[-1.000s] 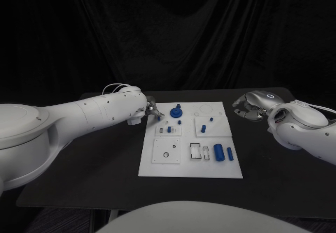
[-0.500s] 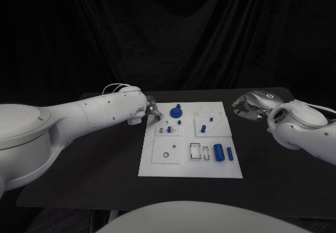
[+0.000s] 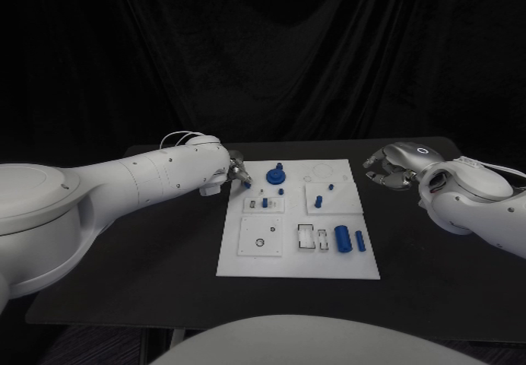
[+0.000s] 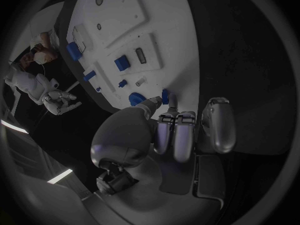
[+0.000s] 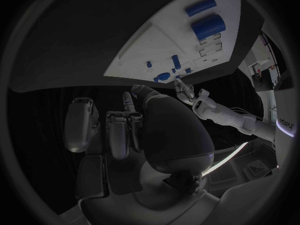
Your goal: Assemble the parts on the task board
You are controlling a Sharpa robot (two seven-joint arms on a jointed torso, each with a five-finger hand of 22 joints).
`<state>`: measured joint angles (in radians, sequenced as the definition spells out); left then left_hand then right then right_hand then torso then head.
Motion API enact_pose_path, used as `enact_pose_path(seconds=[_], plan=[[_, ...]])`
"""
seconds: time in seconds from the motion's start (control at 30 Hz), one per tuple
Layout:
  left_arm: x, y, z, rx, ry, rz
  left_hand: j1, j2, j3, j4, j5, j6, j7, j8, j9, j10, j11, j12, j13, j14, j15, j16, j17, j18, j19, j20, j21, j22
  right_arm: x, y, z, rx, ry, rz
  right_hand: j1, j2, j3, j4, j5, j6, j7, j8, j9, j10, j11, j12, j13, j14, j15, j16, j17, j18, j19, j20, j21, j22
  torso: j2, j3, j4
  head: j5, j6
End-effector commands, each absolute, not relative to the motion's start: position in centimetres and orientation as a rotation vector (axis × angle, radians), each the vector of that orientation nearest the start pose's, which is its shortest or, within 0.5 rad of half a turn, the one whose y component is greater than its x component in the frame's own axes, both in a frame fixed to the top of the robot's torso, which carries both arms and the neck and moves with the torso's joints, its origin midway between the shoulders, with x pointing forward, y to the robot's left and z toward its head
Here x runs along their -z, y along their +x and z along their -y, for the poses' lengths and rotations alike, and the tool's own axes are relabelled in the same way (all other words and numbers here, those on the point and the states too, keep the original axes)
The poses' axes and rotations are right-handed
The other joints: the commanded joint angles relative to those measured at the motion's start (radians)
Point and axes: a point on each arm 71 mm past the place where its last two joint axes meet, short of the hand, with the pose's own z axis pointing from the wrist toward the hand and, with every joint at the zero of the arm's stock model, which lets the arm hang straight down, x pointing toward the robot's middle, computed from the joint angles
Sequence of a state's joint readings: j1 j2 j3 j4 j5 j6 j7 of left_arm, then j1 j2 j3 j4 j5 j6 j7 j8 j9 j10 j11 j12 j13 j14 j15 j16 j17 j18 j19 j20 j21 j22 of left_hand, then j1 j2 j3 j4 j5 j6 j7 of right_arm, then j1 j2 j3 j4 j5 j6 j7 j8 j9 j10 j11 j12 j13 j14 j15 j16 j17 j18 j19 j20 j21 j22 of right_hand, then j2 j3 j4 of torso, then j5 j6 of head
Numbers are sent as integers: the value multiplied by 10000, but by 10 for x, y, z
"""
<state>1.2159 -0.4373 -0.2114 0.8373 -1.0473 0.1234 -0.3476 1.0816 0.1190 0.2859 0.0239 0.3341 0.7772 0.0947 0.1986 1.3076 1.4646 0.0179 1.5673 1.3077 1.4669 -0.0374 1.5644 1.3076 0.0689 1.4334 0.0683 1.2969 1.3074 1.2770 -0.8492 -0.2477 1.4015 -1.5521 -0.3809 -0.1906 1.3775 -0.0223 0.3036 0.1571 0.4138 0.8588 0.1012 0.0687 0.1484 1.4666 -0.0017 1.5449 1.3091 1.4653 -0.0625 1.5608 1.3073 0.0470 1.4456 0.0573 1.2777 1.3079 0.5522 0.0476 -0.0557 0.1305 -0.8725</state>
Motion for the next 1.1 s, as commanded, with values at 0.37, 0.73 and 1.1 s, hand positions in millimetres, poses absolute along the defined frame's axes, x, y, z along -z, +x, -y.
enact_pose_path(seconds=[0.37, 0.73, 1.1], plan=[[293, 558, -208, 2550, -2287, -23163, -334, -408, 1488, -697, 824, 157, -120, 362, 274, 1062, -86, 35, 2631, 1039, -61, 64, 2632, -15, -6, -12, -86, 1745, 224, 495, 251, -3355, -2144, -17132, -150, -10, 62, 0, 38, -26, 11, -25, -22, 769, 74, -59, 2388, 1006, 75, -52, 2531, 182, -48, -18, -47, 1765, -9, 2, 2, 42, -2], [289, 554, -213, 2958, -2529, -22346, -630, -667, 2263, -1155, 1197, 436, -275, 923, 307, 1062, -228, 35, 2631, 1039, -183, 64, 2632, -38, 83, -110, 19, 1777, 224, 494, 254, -3262, -2096, -17196, -154, -1, 74, -6, 38, -19, 10, -20, -23, 760, 73, -70, 2380, 999, 75, -74, 2516, 186, -56, -18, -69, 1759, -8, -2, 8, 66, -2], [275, 532, -217, 3263, -2551, -22258, -848, -777, 2503, -1174, 1051, 451, -358, 1300, 310, 1062, -308, 35, 2631, 1039, -261, 64, 2632, -42, 113, -188, 23, 1777, 225, 494, 259, -3304, -1605, -17415, -156, 4, 85, -12, 38, -18, 8, -19, -24, 751, 72, -79, 2373, 999, 74, -74, 2515, 191, -67, -18, -94, 1752, -13, -5, 11, 126, -2]])
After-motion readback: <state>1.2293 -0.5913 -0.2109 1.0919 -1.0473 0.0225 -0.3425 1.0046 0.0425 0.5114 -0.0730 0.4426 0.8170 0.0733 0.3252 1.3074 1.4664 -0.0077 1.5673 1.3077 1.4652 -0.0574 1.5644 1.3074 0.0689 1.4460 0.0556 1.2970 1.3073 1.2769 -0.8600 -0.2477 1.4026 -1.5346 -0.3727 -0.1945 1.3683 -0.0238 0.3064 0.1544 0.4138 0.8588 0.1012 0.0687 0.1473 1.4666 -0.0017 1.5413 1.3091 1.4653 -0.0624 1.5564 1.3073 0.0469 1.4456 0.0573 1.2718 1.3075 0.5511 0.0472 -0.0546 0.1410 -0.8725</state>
